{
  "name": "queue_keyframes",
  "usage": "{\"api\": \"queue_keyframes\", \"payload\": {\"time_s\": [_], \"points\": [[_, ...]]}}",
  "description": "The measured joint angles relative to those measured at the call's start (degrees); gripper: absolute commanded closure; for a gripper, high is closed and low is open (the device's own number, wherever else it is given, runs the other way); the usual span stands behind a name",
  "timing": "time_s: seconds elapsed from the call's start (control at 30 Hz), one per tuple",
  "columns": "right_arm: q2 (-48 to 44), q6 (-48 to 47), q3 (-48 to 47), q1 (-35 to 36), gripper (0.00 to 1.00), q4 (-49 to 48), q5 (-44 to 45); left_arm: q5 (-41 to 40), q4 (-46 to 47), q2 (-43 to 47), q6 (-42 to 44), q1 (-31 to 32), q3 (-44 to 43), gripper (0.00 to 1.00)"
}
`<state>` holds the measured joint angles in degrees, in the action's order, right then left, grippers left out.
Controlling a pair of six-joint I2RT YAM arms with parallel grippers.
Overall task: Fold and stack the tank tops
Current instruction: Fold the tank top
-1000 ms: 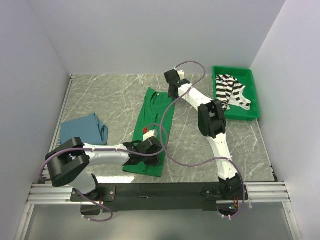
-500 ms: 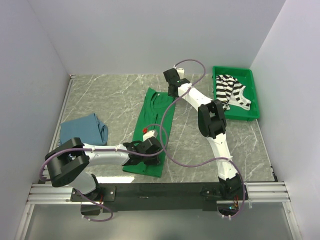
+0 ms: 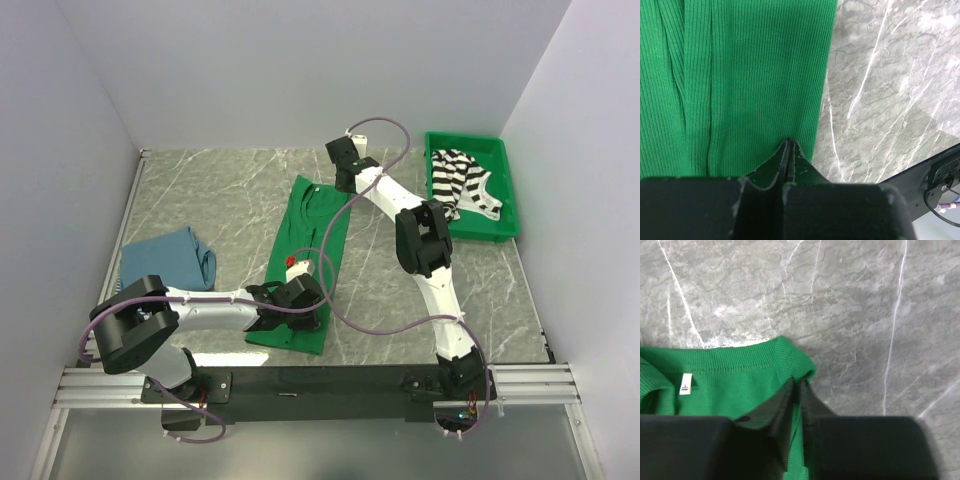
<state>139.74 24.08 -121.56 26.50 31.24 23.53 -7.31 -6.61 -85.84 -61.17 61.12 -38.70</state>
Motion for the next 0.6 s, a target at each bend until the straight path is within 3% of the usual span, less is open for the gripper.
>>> {"api": "queue_keyframes", "payload": {"time_s": [0.13,0.6], "points": [[0.0,-0.1,-0.5,0.0,0.99,0.1,0.0,0.0,0.1,0.0,0.0,0.0,0.0,0.99],[2.4,0.0,-5.3,0.0,0.99,1.0,-4.7,0.0,0.2,0.0,0.0,0.0,0.1,0.99]]}}
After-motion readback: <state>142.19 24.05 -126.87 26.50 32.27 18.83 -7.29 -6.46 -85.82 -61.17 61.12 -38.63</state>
